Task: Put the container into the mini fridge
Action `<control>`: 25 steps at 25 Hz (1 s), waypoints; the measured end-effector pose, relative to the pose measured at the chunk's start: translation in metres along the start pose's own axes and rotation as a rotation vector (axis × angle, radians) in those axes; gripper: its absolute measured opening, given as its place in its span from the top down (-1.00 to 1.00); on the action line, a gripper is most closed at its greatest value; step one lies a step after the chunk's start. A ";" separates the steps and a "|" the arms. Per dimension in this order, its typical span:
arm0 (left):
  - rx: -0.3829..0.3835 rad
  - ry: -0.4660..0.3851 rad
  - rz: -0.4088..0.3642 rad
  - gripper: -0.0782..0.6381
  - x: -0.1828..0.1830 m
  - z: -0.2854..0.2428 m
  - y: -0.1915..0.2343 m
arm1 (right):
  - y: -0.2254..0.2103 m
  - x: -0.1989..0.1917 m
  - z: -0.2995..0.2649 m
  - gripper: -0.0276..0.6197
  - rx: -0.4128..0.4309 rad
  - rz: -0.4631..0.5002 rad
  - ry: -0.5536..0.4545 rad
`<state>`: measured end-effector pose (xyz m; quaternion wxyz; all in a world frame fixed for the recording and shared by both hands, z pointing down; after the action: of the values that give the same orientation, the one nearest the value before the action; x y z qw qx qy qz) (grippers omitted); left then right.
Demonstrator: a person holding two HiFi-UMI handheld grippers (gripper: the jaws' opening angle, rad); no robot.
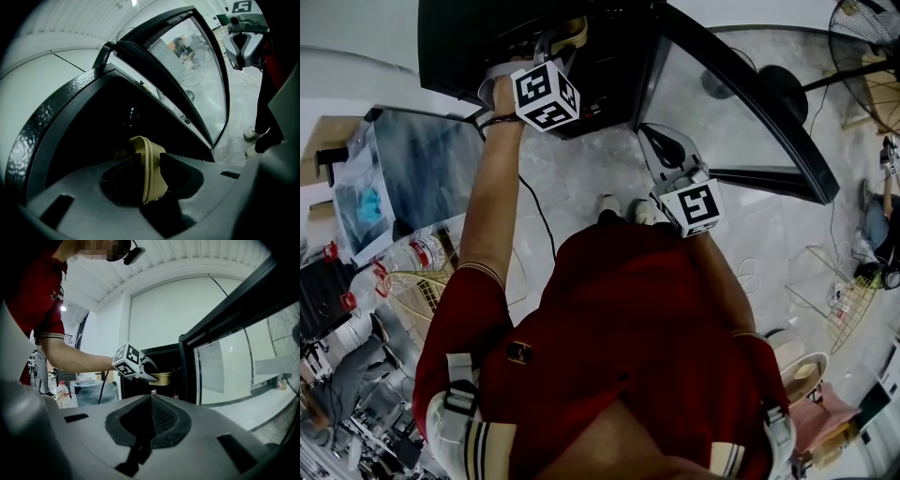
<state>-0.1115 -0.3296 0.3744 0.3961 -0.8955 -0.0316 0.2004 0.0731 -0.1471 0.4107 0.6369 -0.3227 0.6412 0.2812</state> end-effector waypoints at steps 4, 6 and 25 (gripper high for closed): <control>0.067 0.002 -0.001 0.44 -0.003 -0.001 -0.001 | -0.001 -0.001 0.003 0.93 -0.001 0.003 0.009; 0.097 -0.005 0.003 0.42 -0.003 -0.002 -0.003 | -0.001 -0.001 0.005 0.93 -0.004 0.007 0.011; 0.237 -0.246 0.137 0.34 0.011 0.030 -0.029 | -0.001 0.001 0.009 0.93 -0.010 0.002 -0.002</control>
<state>-0.1095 -0.2868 0.3736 0.4775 -0.8113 0.0052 0.3372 0.0793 -0.1409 0.4098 0.6358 -0.3247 0.6395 0.2854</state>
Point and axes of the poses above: the fingertips, and each gripper's own axes: z backward along the fingers, y to its left, x out of its top, the point moved 10 cm from there along z, backward along the fingers, and after that the axes turned 5 degrees about -y, right-handed, at the moved point
